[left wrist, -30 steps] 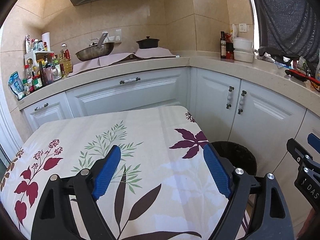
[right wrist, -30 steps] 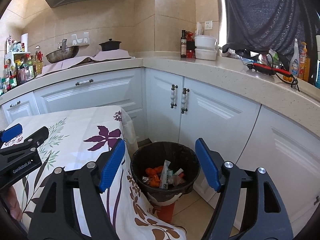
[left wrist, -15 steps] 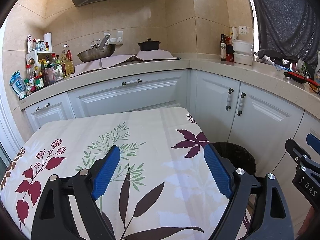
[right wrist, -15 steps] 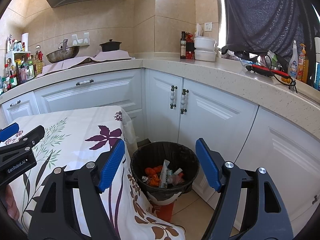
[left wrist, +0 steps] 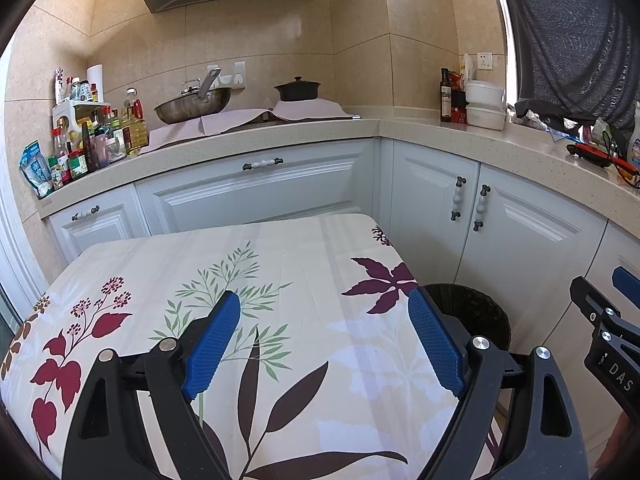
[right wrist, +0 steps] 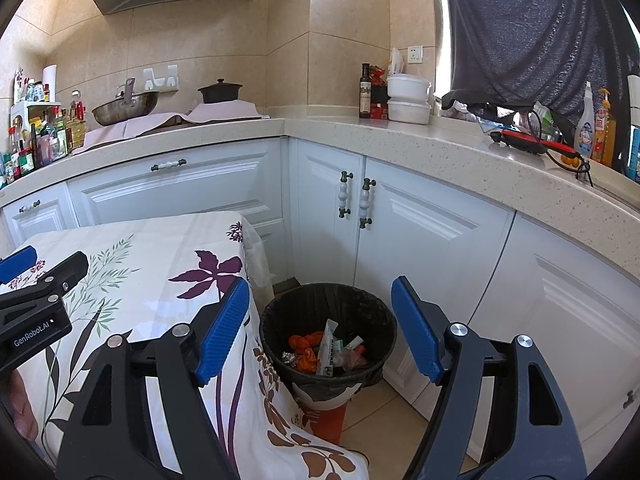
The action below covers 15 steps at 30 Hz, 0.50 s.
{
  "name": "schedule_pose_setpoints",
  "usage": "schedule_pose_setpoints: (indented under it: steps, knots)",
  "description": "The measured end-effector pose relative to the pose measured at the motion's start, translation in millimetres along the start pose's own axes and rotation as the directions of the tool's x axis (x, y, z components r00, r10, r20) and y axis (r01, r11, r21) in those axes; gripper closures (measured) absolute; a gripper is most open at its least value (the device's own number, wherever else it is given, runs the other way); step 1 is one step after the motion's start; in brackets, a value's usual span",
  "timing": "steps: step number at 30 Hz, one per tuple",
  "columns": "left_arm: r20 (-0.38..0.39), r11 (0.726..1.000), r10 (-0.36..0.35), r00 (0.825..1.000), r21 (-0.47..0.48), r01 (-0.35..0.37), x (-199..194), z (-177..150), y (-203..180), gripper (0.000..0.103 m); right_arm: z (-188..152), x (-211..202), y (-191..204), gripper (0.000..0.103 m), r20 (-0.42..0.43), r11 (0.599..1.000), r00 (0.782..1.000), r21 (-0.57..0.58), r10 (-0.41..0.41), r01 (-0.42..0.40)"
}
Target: Collect trash
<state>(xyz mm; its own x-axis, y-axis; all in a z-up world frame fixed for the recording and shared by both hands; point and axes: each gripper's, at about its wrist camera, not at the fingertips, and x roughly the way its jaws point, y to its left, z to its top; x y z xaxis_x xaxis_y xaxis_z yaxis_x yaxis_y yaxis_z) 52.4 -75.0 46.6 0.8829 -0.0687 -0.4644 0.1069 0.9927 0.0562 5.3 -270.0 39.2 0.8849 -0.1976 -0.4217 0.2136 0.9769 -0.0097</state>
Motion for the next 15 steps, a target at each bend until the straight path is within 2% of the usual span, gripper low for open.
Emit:
schedule_pose_setpoints:
  steps: [15]
  knots:
    - [-0.002,1.0,-0.002,1.0,0.003,0.002,-1.7,-1.5,-2.0,0.02,-0.3,0.1,-1.0,0.031,0.0,1.0,1.0,0.0,-0.001,0.001]
